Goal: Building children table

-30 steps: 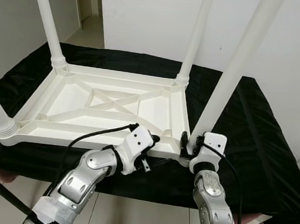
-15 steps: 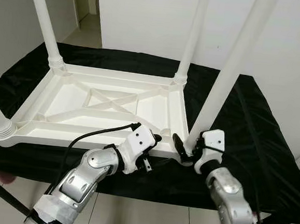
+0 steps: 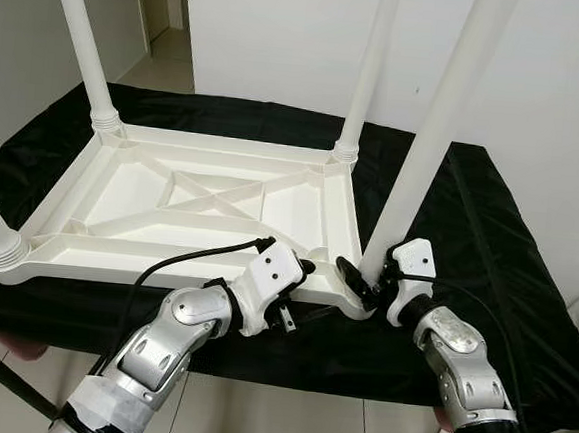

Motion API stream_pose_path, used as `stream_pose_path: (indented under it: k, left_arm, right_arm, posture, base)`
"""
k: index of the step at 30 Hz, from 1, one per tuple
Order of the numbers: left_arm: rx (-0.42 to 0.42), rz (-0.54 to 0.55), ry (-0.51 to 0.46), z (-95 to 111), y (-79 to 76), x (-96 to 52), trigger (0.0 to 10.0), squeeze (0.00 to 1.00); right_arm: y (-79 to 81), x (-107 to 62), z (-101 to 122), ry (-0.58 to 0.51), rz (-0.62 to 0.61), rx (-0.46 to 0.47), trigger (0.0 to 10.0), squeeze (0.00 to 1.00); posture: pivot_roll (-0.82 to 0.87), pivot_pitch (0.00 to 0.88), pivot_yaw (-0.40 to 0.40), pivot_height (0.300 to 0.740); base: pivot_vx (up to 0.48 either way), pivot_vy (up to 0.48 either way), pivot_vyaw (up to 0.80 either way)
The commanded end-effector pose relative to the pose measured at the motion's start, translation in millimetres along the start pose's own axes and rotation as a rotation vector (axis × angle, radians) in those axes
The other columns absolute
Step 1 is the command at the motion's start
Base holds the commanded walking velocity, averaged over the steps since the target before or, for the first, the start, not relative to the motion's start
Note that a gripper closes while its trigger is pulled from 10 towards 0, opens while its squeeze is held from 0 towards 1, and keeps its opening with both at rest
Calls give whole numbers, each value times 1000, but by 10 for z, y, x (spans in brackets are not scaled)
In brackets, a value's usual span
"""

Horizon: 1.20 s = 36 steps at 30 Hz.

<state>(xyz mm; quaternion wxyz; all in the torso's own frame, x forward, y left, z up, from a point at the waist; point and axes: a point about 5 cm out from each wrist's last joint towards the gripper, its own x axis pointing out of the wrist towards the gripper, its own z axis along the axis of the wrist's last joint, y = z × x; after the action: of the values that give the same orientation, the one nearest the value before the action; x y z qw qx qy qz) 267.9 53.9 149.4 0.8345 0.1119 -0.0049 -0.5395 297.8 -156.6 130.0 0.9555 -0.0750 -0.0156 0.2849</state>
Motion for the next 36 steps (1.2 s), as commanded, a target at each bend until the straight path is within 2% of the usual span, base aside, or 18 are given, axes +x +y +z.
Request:
stream_pose_path:
  k: [1, 8, 9, 16, 18, 19, 21, 23, 24, 28, 33, 36]
  left_arm:
    - [2, -20, 11, -10, -25, 5, 10000, 0]
    - [3, -22, 9, -7, -27, 11, 10000, 0]
    - [4, -26, 8, -7, -24, 26, 10000, 0]
    - [5, -37, 6, -3, -35, 35, 10000, 0]
    - [6, -38, 3, 2, -33, 43, 10000, 0]
    - [6, -38, 3, 2, -33, 43, 10000, 0]
    - [9, -38, 0, 3, -27, 54, 10000, 0]
    - [10, -38, 0, 3, -27, 55, 10000, 0]
    - [9, -38, -2, 5, -26, 61, 10000, 0]
    - [8, -39, -3, 5, -27, 61, 10000, 0]
    - [3, -47, -3, -8, -30, 66, 10000, 0]
    - [4, -55, -3, -8, -33, 72, 10000, 0]
  right_arm:
    - [38, 0, -74, 27, 22, 15, 0, 0]
    - [47, -11, -103, 28, -2, 31, 0, 0]
    - [69, -1, -113, 20, -26, 78, 10000, 0]
    - [74, 11, -108, 20, -82, 91, 10000, 0]
    - [89, 19, -90, 14, -160, 94, 10000, 0]
    - [89, 19, -90, 14, -160, 94, 10000, 0]
    - [153, 17, -51, -10, -285, 107, 10000, 0]
    - [162, 14, -45, -13, -312, 111, 10000, 0]
    - [174, 6, -22, -22, -367, 138, 10000, 0]
    - [187, -8, 1, -30, -436, 181, 10000, 0]
    - [263, -30, 2, -18, -542, 170, 10000, 0]
    - [297, -32, -18, -10, -559, 176, 10000, 0]
  posture:
    - [-79, 0, -27, 740]
    - [-81, 0, -28, 740]
    - [-93, 0, -27, 740]
    - [-100, 0, -25, 740]
    - [-103, 0, -25, 740]
    - [-103, 0, -25, 740]
    - [-104, 0, -34, 740]
    - [-104, 0, -34, 740]
    - [-109, 0, -37, 740]
    - [-117, 0, -36, 740]
    - [-139, 0, -20, 740]
    - [-145, 0, -13, 740]
  base:
    - [0, 0, 0]
    - [0, 0, 0]
    - [0, 0, 0]
    - [0, 0, 0]
    - [0, 0, 0]
    - [0, 0, 0]
    - [0, 0, 0]
    - [0, 0, 0]
    - [0, 0, 0]
    - [0, 0, 0]
    - [0, 0, 0]
    - [0, 0, 0]
